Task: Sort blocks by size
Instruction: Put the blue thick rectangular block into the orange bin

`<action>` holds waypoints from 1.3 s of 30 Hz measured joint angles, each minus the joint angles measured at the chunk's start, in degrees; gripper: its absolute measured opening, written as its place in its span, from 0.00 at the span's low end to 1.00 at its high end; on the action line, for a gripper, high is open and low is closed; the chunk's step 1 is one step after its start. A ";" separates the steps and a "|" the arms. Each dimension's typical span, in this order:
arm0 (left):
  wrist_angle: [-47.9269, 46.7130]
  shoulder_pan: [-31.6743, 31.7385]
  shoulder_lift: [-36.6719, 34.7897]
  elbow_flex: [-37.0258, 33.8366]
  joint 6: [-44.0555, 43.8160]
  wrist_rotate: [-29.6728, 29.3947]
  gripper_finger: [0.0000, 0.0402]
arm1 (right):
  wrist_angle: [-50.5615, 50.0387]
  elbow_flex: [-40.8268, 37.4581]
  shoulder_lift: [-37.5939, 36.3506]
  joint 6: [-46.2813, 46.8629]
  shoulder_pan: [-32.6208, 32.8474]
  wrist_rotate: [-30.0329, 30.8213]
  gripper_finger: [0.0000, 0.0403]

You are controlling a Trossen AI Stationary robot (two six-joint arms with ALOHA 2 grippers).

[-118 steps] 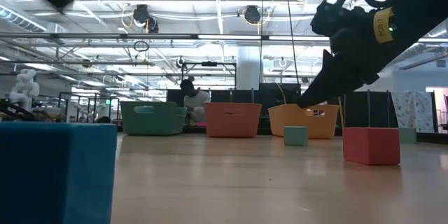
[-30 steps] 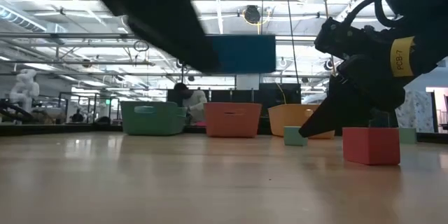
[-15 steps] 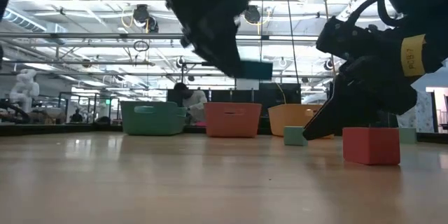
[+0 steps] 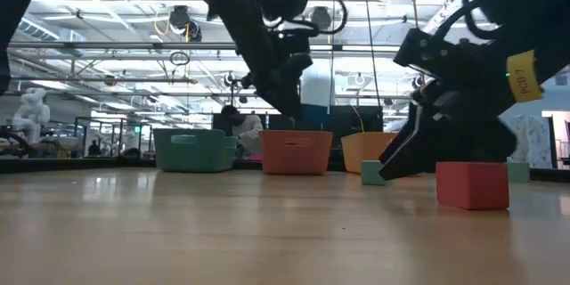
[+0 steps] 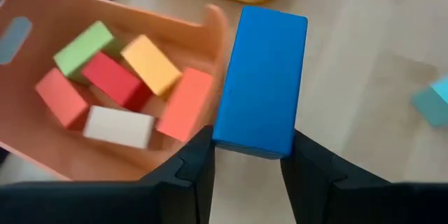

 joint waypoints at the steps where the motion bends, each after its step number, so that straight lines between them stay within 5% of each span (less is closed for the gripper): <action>1: 0.40 1.25 0.00 0.00 0.78 0.77 0.33 | 0.01 0.00 0.00 -0.87 -0.57 0.00 0.64; 20: 8.25 18.68 1.64 -0.02 8.33 16.42 0.33 | -0.37 0.00 0.00 -7.48 -7.46 -0.87 0.64; 34: 10.14 20.25 6.95 0.00 8.51 16.87 0.33 | -0.31 -0.02 0.00 -7.49 -7.72 -0.85 0.64; 39: 10.28 20.25 8.04 0.00 8.48 16.61 0.42 | -0.30 -0.02 0.00 -6.82 -7.71 -0.82 0.64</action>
